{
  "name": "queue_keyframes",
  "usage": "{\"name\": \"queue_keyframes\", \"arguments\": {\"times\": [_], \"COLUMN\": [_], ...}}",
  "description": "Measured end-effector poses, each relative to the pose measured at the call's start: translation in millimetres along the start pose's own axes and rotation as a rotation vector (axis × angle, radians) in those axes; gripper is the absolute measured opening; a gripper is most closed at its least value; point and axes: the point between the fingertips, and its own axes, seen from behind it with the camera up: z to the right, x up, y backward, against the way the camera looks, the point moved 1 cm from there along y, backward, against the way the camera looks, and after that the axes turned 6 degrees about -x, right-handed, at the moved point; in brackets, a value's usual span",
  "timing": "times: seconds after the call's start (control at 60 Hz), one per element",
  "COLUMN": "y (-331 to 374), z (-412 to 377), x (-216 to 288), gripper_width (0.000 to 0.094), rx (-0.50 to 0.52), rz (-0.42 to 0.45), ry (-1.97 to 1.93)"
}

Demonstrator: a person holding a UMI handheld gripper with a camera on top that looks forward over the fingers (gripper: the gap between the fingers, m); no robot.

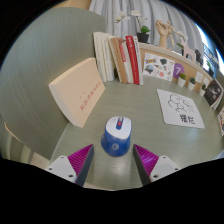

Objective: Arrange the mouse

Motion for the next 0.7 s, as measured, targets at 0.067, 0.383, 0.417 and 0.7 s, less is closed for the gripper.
{"name": "queue_keyframes", "arguments": {"times": [0.067, 0.383, 0.417, 0.7], "y": [-14.7, -52.3, -52.5, -54.3], "z": [-0.6, 11.5, 11.7, 13.6], "x": [15.1, 43.0, 42.4, 45.1], "gripper_width": [0.0785, 0.0546, 0.0535, 0.0362], "rx": [-0.012, -0.060, -0.062, -0.084], "rz": [-0.002, -0.053, -0.058, -0.081], "ry": [-0.022, -0.052, -0.053, -0.103]}}
